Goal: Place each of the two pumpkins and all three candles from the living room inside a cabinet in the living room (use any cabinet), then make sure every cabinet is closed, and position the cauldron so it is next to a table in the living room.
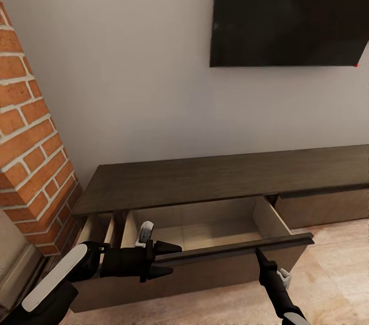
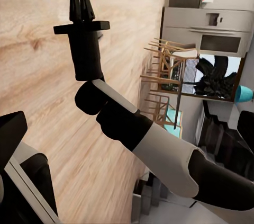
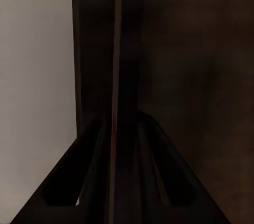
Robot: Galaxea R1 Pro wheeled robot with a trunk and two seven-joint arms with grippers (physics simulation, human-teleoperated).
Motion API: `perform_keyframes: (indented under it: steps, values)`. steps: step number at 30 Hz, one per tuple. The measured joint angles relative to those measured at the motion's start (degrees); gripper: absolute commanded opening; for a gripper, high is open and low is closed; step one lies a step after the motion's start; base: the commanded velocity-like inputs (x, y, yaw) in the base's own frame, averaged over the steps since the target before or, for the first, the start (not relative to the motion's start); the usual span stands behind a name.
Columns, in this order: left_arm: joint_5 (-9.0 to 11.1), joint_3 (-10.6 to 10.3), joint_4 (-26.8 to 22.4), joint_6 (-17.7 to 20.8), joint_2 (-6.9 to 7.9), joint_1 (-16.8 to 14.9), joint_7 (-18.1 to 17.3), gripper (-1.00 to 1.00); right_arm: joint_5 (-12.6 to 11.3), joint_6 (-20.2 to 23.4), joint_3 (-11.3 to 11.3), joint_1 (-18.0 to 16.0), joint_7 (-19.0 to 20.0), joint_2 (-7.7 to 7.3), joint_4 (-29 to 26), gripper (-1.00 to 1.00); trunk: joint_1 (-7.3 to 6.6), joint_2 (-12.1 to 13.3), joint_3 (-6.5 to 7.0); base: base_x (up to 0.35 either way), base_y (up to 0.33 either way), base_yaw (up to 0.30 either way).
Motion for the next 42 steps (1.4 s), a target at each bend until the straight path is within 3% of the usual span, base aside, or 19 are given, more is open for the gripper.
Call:
perform_keyframes:
  steps: [42]
  values:
    - [0.0, -0.1, 0.0, 0.0, 0.0, 0.0, 0.0, 1.0, 0.0, 0.0, 0.0, 0.0, 0.1, -0.14, 0.1, -1.0, 0.0, 0.0, 0.0, -0.032, 0.0, 0.0]
